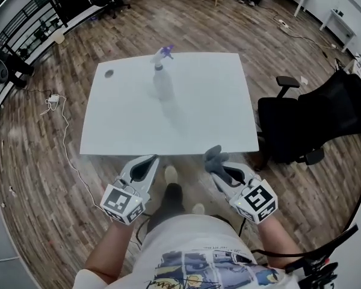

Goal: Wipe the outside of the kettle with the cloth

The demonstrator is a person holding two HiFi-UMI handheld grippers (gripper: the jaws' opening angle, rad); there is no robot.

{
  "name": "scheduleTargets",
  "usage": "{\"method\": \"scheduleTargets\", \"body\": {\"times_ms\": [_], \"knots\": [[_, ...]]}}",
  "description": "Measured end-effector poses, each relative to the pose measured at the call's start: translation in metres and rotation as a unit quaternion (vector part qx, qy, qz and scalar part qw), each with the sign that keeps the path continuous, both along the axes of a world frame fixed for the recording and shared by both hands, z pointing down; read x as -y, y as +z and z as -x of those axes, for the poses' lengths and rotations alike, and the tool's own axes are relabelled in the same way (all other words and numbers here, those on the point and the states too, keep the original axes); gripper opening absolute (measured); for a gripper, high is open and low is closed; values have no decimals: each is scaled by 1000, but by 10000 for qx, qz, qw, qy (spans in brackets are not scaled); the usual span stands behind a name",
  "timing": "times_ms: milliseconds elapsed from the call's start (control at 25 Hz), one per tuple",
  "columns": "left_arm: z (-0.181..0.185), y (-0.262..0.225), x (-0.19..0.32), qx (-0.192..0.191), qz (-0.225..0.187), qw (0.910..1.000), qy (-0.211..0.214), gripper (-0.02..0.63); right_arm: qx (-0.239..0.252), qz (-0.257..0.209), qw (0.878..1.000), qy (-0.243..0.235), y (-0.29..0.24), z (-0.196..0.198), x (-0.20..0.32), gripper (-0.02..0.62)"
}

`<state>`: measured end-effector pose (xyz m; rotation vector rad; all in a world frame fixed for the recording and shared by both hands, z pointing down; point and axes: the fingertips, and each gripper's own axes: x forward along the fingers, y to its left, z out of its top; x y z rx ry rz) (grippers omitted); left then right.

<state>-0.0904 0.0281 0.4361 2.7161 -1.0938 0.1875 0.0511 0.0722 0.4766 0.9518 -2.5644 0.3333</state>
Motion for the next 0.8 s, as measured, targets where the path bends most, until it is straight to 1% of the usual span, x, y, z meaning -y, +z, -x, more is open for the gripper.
{"method": "scheduleTargets", "body": {"times_ms": [120,240,440,560,680,800], "knots": [[-7,6,-54,215,246,9993,175,0,-24,34,9999,-164,7,0,-31,78],[-17,3,-89,316,354,9981,405,0,-37,14,9995,-327,12,3,-51,78],[-31,-6,-111,245,373,9968,658,2,39,-54,9994,-354,3,10,-73,78],[-39,-12,-116,142,361,9960,801,2,-37,-96,9992,-384,2,16,-81,78],[-39,-20,-123,107,314,9937,1071,2,-165,-181,9991,-349,-1,29,-89,78],[-32,-23,-134,108,331,9911,1286,2,-200,-203,9991,-313,-2,46,-98,78]]}}
